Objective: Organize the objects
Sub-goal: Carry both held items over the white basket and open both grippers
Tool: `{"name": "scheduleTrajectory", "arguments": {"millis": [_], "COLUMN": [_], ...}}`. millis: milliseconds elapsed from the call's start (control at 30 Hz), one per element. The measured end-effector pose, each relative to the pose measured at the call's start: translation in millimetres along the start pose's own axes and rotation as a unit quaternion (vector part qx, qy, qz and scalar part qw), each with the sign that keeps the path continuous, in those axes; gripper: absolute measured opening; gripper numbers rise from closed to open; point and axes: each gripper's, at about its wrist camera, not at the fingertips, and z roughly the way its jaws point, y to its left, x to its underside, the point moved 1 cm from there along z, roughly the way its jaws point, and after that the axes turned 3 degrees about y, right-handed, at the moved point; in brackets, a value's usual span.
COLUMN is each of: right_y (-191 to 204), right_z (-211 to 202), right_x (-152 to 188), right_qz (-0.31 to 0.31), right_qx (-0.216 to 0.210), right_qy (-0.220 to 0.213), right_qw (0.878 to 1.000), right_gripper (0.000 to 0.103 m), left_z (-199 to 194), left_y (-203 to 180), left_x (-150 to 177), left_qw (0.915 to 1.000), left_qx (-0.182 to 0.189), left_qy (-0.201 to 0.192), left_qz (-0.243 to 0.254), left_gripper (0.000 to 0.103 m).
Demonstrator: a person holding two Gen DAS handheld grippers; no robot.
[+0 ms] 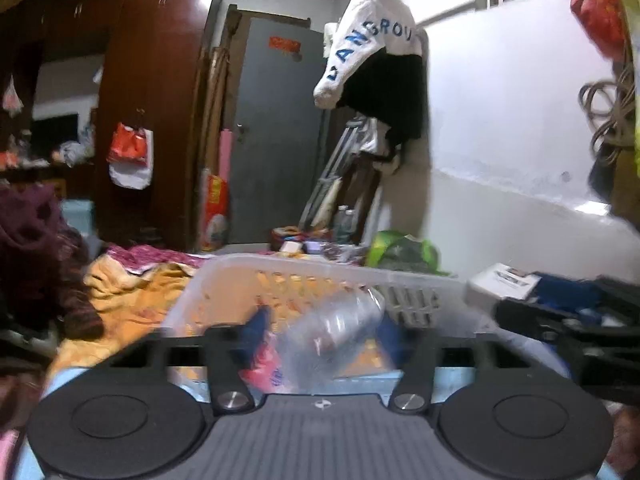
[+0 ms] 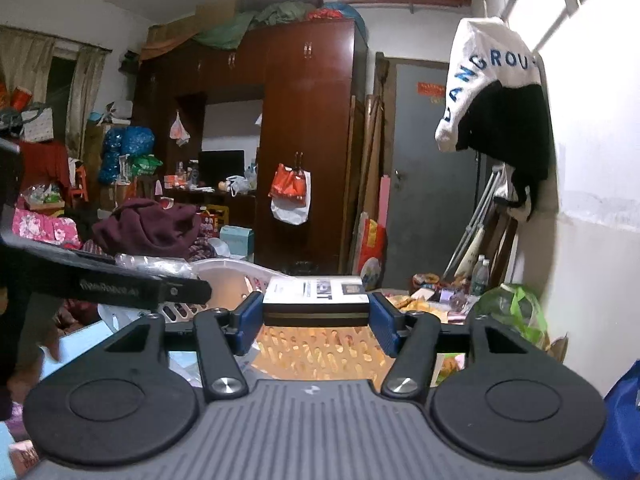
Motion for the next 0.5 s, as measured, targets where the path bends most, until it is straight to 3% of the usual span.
{"name": "scheduleTrajectory", "arguments": {"millis": [33,67,167,300,400,500], "right_y": [0,-1,-1,5,10,11], "right_z": [-7,-15,-56,-112,-141,-154], "right_x": [2,2,17,73,127,162], "right_qz": [0.013,0.029,0.061,0.074,0.079,0.115], "right_qx": [0.002,0.014,-0.011,-0.022,-0.007,-0.028], "right_qy": [0.001,-0.011,-0.034,-0.032,-0.041,-0.040], "right_qw": [1.000,0.999,0.997,0.996,0.996,0.992], "right_gripper": [0.098,0.103,0.103,0.103,0.103,0.103], "left_z": [-3,-13,-50,-111,-147,-170], "left_y": [0,-2,-1,-2,0,-9], "left_x": [1,5,23,86,140,179], "left_qw": [1.0000,0.9999,0.9989,0.9977,0.9975,0.9969], "left_qx": [-0.003,0.004,0.032,0.013,0.027,0.049], "left_qy": [-0.001,-0.013,-0.025,-0.039,-0.056,-0.058], "left_qz": [0.003,0.008,0.024,0.054,0.035,0.019], "left_gripper": [0.093,0.093,0.093,0.093,0.093,0.093]}}
